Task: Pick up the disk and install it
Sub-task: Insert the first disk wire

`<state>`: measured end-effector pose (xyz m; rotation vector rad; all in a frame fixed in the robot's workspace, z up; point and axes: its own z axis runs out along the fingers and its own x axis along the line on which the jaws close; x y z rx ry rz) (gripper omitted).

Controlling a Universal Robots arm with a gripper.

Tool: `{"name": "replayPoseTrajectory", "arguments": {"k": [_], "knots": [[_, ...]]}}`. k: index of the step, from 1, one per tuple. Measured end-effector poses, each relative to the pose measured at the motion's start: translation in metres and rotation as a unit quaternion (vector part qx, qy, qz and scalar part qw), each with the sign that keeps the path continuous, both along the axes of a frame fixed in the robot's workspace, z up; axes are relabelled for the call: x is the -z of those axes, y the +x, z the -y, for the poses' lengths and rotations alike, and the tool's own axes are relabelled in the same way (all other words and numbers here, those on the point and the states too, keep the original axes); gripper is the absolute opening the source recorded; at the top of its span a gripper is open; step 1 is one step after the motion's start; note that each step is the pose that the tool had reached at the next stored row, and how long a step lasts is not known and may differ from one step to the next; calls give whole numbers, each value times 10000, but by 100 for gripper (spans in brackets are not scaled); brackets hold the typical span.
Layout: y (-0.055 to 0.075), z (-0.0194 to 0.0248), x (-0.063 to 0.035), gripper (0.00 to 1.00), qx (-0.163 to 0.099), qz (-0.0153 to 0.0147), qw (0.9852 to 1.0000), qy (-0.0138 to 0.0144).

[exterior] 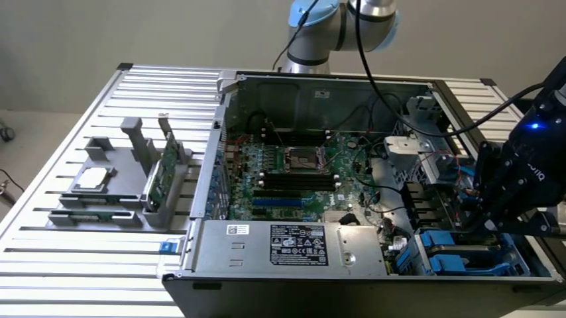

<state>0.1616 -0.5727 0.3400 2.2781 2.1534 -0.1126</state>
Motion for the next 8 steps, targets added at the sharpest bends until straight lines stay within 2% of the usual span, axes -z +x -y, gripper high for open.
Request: {"name": "replayPoseTrajectory", "arguments": {"k": [8], "knots": [[10, 1, 15, 16, 0, 0, 10000, 0]]}}
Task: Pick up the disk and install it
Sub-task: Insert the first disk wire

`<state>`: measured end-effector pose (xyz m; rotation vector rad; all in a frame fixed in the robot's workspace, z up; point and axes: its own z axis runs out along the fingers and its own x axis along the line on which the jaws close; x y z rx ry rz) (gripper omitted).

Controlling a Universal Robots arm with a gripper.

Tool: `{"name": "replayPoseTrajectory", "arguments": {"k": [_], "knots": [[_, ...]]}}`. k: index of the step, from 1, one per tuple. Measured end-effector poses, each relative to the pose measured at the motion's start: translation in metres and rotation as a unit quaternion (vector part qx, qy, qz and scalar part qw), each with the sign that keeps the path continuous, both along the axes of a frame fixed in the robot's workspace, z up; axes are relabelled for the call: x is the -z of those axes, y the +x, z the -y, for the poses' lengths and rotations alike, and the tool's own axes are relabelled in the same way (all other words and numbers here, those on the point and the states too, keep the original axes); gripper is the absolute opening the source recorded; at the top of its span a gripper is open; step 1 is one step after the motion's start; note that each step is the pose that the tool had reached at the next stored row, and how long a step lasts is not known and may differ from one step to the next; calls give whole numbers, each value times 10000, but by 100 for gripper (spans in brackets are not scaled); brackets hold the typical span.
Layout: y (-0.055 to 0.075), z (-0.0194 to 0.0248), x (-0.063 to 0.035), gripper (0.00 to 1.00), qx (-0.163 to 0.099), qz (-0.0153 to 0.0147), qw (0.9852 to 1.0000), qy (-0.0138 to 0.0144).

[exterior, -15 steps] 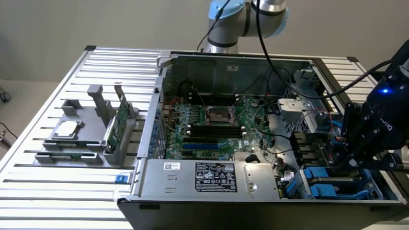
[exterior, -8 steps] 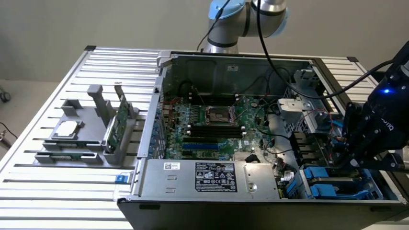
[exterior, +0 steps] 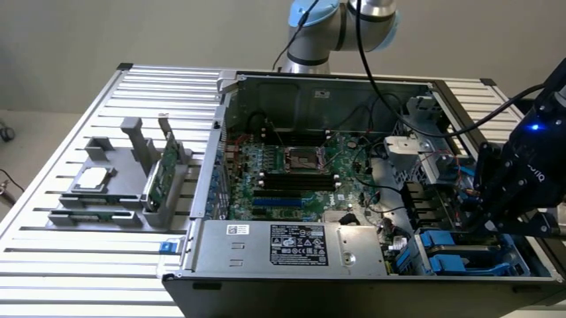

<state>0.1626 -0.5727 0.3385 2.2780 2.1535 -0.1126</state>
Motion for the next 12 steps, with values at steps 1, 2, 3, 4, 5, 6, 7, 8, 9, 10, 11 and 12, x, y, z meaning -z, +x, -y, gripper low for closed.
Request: {"name": "replayPoseTrajectory", "arguments": {"k": [1, 2, 3, 4, 5, 6, 7, 8, 9, 10, 11, 12], "knots": [[3, 0, 2, 16, 0, 0, 10000, 0], [7, 2, 2, 16, 0, 0, 10000, 0], [11, 4, 3, 16, 0, -1, 10000, 0], [16, 6, 2, 16, 0, -2, 10000, 0], [17, 10, 2, 16, 0, -3, 10000, 0], [17, 12, 1, 16, 1, -3, 10000, -1], [17, 13, 1, 16, 1, -4, 10000, 0], [18, 15, 3, 16, -1, -4, 10000, 0], [18, 16, 4, 16, -10, -4, 10000, -1], [17, 16, 4, 16, -11, -4, 10000, 0], [16, 16, 4, 16, -11, -4, 10000, 0], [14, 16, 5, 16, -11, -4, 10000, 0]]}}
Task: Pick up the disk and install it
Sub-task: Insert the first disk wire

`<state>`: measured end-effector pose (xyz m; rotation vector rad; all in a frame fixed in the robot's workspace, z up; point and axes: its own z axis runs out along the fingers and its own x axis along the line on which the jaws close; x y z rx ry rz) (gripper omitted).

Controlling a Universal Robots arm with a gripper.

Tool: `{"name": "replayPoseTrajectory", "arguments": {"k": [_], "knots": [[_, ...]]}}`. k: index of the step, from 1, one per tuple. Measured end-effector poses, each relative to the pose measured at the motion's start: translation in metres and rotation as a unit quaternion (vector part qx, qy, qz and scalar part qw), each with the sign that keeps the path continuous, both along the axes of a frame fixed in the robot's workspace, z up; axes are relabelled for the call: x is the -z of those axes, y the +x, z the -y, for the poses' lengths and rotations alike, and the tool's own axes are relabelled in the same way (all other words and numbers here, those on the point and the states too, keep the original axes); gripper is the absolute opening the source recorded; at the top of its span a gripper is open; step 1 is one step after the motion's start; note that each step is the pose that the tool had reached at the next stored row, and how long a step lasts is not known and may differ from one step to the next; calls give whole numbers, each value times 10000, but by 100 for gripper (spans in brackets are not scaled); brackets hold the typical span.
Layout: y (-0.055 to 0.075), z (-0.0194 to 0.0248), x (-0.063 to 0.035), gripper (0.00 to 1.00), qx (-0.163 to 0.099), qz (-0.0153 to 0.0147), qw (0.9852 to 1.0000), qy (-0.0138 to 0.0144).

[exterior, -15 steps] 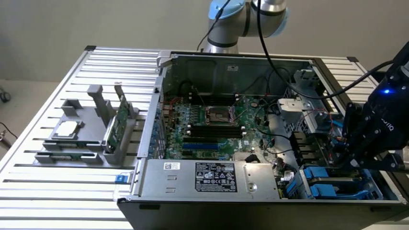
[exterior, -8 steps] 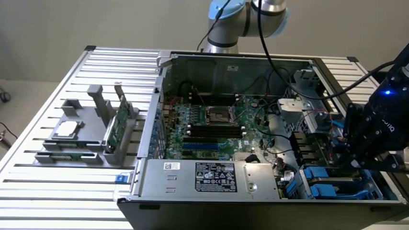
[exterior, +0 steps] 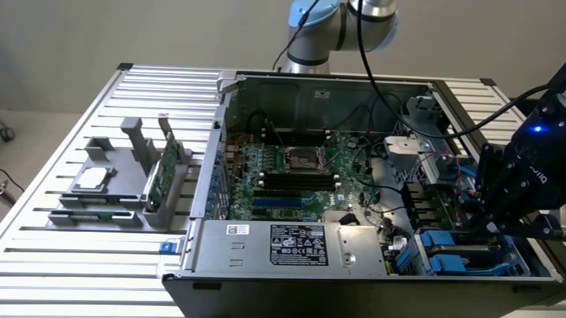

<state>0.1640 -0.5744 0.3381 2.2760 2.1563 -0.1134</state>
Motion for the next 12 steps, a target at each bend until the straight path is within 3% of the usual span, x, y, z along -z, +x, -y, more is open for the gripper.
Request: {"name": "replayPoseTrajectory", "arguments": {"k": [7, 12], "knots": [[-3, 1, -1, 16, -8, 0, 10000, 5], [-4, 7, 0, 16, -45, -1, 10000, 33]]}}
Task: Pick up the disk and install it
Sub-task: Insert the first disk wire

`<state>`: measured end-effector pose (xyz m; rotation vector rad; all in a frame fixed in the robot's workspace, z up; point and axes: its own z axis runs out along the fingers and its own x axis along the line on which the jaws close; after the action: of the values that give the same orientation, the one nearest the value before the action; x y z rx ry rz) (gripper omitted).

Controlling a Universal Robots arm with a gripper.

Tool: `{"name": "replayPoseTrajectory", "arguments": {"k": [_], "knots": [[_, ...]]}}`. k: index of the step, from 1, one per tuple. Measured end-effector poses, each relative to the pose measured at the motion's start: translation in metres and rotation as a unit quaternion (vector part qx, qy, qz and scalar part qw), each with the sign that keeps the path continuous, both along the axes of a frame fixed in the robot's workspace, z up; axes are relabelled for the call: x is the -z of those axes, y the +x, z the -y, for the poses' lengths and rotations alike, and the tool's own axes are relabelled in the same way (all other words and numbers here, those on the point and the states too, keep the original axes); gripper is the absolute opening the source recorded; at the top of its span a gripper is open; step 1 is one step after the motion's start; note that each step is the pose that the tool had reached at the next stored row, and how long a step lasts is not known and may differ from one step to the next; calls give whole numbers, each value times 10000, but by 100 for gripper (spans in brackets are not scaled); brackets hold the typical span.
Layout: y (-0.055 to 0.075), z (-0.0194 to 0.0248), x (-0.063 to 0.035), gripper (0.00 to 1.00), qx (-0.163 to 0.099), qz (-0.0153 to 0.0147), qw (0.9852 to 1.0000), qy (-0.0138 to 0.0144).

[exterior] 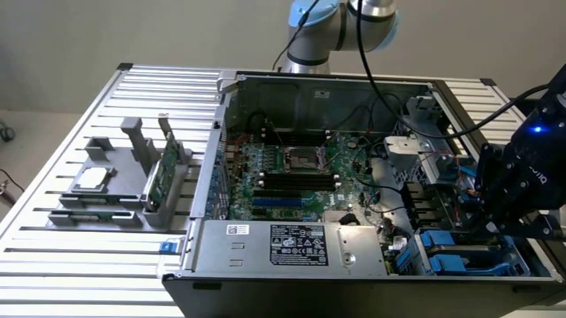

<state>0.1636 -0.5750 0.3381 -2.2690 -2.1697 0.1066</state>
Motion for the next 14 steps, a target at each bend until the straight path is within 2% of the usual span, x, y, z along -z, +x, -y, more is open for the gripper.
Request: {"name": "replayPoseTrajectory", "arguments": {"k": [7, 14], "knots": [[0, 27, -1, 16, -33, -3, 10000, 41], [17, 38, -1, 16, -39, -16, 9999, 129]]}}
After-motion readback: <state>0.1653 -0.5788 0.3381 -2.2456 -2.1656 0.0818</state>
